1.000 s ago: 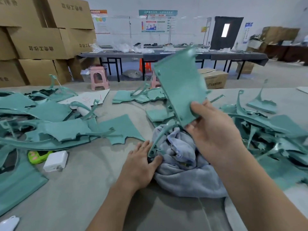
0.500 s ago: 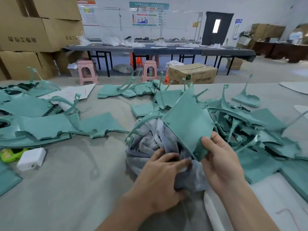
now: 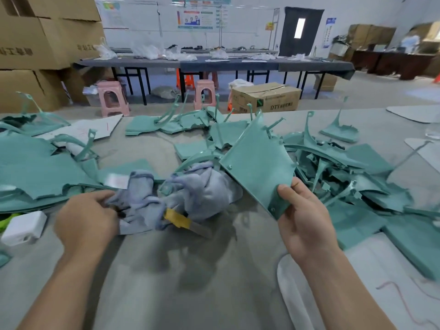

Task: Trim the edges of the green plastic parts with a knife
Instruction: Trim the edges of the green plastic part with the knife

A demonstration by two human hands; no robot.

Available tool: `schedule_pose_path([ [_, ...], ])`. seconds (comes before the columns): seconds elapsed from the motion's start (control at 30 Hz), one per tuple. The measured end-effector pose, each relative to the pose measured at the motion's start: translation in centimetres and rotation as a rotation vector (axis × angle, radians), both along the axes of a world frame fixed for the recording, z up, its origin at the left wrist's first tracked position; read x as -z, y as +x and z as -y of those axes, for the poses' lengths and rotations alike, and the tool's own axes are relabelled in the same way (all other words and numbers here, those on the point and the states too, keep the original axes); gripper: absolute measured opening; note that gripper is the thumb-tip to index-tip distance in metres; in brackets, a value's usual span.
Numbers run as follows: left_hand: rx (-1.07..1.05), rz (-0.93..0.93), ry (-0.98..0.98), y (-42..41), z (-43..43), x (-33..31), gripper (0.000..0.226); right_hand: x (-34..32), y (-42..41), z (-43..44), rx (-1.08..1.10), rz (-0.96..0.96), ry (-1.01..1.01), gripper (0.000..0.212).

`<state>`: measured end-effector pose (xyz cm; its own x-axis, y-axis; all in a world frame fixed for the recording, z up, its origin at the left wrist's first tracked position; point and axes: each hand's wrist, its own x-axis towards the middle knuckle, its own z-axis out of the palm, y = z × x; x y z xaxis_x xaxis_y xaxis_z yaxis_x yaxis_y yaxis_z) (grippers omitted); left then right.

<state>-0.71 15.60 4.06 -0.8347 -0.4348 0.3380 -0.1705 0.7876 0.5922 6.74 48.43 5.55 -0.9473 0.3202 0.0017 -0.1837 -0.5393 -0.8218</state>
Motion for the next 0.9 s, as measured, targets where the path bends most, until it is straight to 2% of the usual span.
schedule_pose_path([
  [0.07, 0.051, -0.097, 0.010, 0.3, -0.6, -0.1, 0.053, 0.2, 0.0, 0.2, -0.004, 0.027, 0.022, 0.026],
  [0.13, 0.204, -0.378, 0.026, 1.2, -2.2, -1.1, 0.064, 0.4, -0.1, 0.4, -0.001, 0.056, 0.036, 0.024],
  [0.17, 0.327, -0.508, -0.043, 1.9, -3.4, -1.7, 0.064, 0.5, -0.1, 0.4, 0.003, 0.068, 0.036, 0.023],
  [0.2, 0.462, -0.594, -0.133, 2.5, -4.7, -2.1, 0.060, 0.5, -0.2, 0.4, 0.004, 0.077, 0.033, 0.023],
  [0.27, 0.629, -0.635, -0.235, 3.6, -6.9, -1.5, 0.042, 0.5, -0.1, 0.3, -0.007, 0.084, 0.032, 0.022],
  [0.3, 0.642, -0.608, -0.186, 4.1, -7.6, -1.0, 0.036, 0.5, 0.0, 0.2, -0.020, 0.084, 0.039, 0.021],
  [0.33, 0.621, -0.547, -0.042, 4.5, -8.0, -0.6, 0.033, 0.3, 0.1, 0.2, -0.041, 0.079, 0.056, 0.021],
  [0.43, 0.727, -0.247, 0.594, 5.0, -7.6, 0.2, 0.038, 0.0, 0.5, 1.1, -0.097, 0.057, 0.132, 0.017],
  [0.47, 0.843, -0.184, 0.698, 5.3, -7.5, 0.1, 0.044, -0.1, 0.7, 1.9, -0.087, 0.065, 0.159, 0.016],
  [0.53, 1.068, -0.099, 0.753, 6.1, -8.6, -0.2, 0.053, 0.2, 0.9, 4.0, -0.089, 0.094, 0.223, 0.017],
  [0.57, 1.085, -0.122, 0.805, 6.6, -9.6, 0.0, 0.049, 0.3, 1.1, 5.1, -0.122, 0.100, 0.257, 0.017],
  [0.6, 0.997, -0.158, 0.905, 6.8, -10.6, 0.0, 0.039, 0.4, 1.3, 6.1, -0.165, 0.094, 0.305, 0.017],
  [0.67, 0.674, -0.219, 1.125, 6.8, -11.9, -0.7, 0.024, 0.6, 1.8, 7.3, -0.218, 0.069, 0.502, 0.015],
  [0.77, 0.479, -0.304, 1.396, 5.6, -10.1, -1.6, 0.020, 0.9, 2.0, 7.0, -0.056, 0.045, 1.028, 0.011],
  [0.83, 0.431, -0.454, 1.365, 4.7, -7.6, -1.9, 0.022, 0.4, 2.3, 7.2, 0.097, 0.005, 1.294, 0.013],
  [0.9, 0.372, -0.587, 1.247, 4.0, -5.3, -1.2, 0.026, -0.1, 2.1, 8.7, 0.114, -0.105, 1.494, 0.009],
])
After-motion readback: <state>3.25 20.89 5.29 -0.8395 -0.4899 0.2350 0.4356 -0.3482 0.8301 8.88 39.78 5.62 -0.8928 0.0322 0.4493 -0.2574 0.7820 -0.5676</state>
